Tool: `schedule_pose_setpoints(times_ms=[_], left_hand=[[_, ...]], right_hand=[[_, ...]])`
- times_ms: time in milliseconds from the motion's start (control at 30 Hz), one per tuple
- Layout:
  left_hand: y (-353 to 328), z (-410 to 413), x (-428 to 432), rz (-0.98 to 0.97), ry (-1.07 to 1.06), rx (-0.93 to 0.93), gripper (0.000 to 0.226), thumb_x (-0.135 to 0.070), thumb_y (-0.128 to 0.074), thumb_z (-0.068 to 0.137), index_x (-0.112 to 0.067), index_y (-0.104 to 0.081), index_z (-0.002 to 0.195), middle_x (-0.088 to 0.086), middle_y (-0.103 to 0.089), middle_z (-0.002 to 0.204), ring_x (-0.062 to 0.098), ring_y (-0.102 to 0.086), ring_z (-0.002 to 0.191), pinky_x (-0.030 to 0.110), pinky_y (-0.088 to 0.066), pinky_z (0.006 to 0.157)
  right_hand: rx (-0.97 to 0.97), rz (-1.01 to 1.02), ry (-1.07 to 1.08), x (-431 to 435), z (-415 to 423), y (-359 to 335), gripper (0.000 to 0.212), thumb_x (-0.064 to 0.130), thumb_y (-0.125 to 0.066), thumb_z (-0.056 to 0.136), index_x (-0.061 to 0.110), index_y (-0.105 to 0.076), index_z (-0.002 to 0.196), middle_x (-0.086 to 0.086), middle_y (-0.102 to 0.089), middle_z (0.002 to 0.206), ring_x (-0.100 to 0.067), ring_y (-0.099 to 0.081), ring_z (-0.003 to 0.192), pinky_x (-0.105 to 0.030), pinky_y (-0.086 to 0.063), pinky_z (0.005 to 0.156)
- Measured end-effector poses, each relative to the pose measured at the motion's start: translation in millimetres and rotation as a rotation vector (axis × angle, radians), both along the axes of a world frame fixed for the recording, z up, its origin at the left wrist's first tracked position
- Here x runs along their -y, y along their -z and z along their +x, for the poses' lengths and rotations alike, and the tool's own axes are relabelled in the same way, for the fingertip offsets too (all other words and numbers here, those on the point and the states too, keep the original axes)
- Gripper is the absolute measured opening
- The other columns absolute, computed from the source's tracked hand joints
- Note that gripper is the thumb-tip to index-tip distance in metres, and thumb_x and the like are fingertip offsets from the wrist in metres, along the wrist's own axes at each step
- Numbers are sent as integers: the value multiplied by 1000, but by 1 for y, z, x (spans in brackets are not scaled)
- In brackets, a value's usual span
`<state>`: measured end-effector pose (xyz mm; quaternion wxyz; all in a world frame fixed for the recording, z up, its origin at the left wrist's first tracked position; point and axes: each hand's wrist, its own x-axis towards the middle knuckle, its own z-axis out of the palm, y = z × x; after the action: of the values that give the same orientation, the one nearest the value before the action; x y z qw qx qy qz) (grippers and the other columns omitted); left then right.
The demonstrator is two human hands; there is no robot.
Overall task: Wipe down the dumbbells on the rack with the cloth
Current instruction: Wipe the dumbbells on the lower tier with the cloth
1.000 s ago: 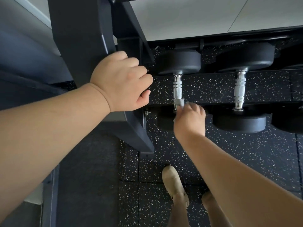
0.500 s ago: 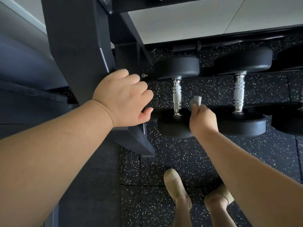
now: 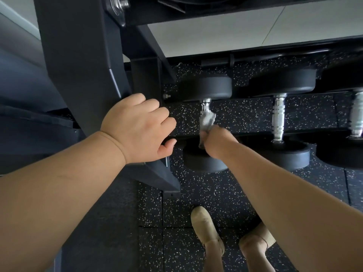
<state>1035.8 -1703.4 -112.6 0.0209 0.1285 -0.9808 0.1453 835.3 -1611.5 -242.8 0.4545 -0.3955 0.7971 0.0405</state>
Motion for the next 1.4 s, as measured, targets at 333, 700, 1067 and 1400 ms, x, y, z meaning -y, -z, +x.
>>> schedule_pose_setpoints(times_ms=[333, 700, 1067, 1400], left_hand=[[2, 0, -1, 4, 0, -16, 36, -44, -51, 93, -15, -57, 72, 2, -45, 64, 26, -43, 62, 39, -35, 64], [2, 0, 1, -1, -8, -8, 36, -44, -49, 94, -16, -55, 72, 2, -42, 64, 26, -42, 61, 38, -30, 65], [1, -1, -1, -8, -21, 4, 36, -44, -49, 94, -16, -55, 72, 2, -42, 64, 26, -40, 62, 38, -28, 65], [0, -2, -1, 0, -18, -18, 36, -43, -48, 95, -16, -53, 71, 2, -41, 64, 24, -27, 67, 38, -22, 66]], right_hand=[[71, -196, 202, 1, -3, 2, 22, 37, -47, 105, 19, -59, 101, -1, -66, 88, -26, -65, 79, -29, -48, 62], [150, -498, 650, 71, -48, -49, 42, 35, -36, 110, 7, -56, 132, -13, -63, 124, -26, -63, 106, -36, -51, 88], [-90, -837, -69, 72, -9, -56, 46, 29, -35, 108, -3, -65, 123, -24, -61, 133, -39, -50, 133, -50, -39, 116], [-39, -797, 396, 82, -45, -36, 42, 25, -37, 108, 24, -54, 146, -2, -52, 145, -19, -52, 129, -27, -45, 103]])
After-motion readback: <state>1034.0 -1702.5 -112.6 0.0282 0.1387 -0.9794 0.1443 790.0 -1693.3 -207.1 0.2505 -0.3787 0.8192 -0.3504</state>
